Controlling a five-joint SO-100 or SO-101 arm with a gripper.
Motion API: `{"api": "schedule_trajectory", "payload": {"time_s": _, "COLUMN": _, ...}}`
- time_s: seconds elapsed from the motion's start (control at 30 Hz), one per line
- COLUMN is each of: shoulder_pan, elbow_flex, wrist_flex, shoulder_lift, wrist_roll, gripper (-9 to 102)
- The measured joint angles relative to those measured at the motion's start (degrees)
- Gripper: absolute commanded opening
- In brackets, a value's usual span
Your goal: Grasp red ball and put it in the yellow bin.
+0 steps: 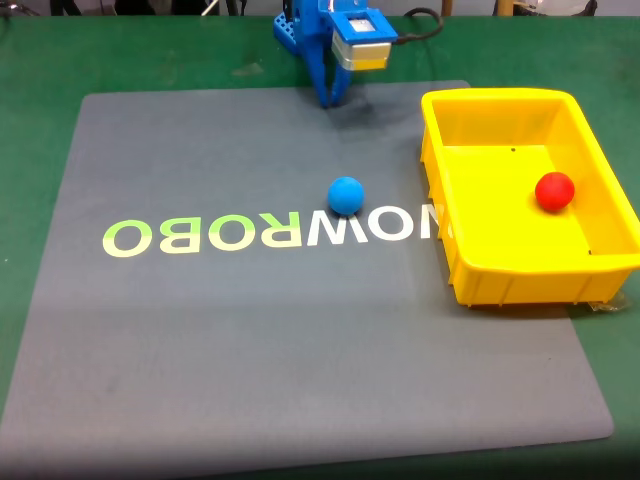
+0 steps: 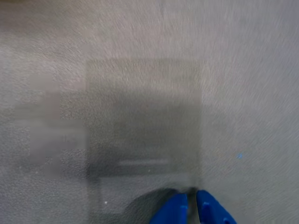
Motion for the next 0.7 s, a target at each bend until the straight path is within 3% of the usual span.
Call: {"api": "schedule_trajectory", "payload": {"time_s": 0.7, "shoulder_pan": 0.26, "elbow_flex": 2.02, "wrist_flex": -0.35, "shoulder_lift": 0.00, "wrist_roll": 0.09, "gripper": 0}}
